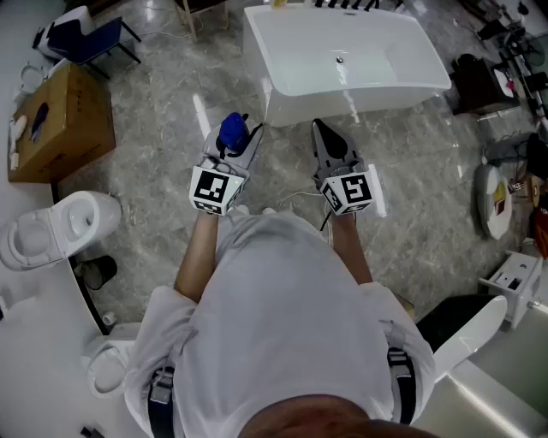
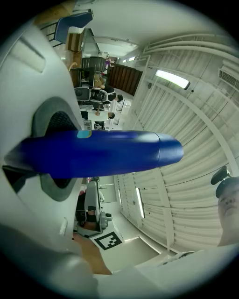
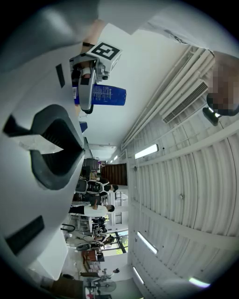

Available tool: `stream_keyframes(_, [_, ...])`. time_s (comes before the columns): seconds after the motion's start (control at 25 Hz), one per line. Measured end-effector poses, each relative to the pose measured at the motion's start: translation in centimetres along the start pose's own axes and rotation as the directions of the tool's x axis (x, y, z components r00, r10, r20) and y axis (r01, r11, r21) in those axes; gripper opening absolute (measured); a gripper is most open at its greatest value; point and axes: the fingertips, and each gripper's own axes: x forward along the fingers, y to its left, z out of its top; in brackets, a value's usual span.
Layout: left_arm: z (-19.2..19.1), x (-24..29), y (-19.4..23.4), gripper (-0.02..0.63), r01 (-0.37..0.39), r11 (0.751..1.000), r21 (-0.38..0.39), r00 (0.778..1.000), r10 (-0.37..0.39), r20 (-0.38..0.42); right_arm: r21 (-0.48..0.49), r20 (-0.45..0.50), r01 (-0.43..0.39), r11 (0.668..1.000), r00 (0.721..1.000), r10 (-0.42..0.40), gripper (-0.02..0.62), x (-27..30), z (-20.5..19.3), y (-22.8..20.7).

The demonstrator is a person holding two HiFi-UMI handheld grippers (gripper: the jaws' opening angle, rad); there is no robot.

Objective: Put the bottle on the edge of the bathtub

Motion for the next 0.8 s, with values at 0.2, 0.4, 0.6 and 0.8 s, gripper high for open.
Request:
stream_keyframes(0.2, [-0.4,-0.7,0.9,0.135,0.005,1.000,0.021,1.000,-0.005,-0.010,0.022,0.005,0.005,1.000,1.000,-0.005,0.000,0.9,-0.3,0.8])
stream_keyframes(0.4, [-1.1,-1.8,2.2,0.135,0.013,1.000,-0.018,0.999,-0.014,-0.050,0.043,-0.005,0.017,0.999,1.000,-0.017,0.000,2.0,-0.8,1.5])
stream_keyframes(0.6, [-1.7,-3.8,4.5,0.135,0.008,0.999,-0.039,0.998,-0.011,-0.066,0.065,-0.042,0.030,0.997,0.999,-0.027,0.000,3.9,-2.4,2.3])
stream_keyframes(0.8, [-2.8,-4.2,7.5,0.135,-0.015,0.999,-0.051,0.997,0.011,-0.072,0.066,-0.058,0.031,0.997,0.998,-0.027,0.000,6.1,-3.1,2.6])
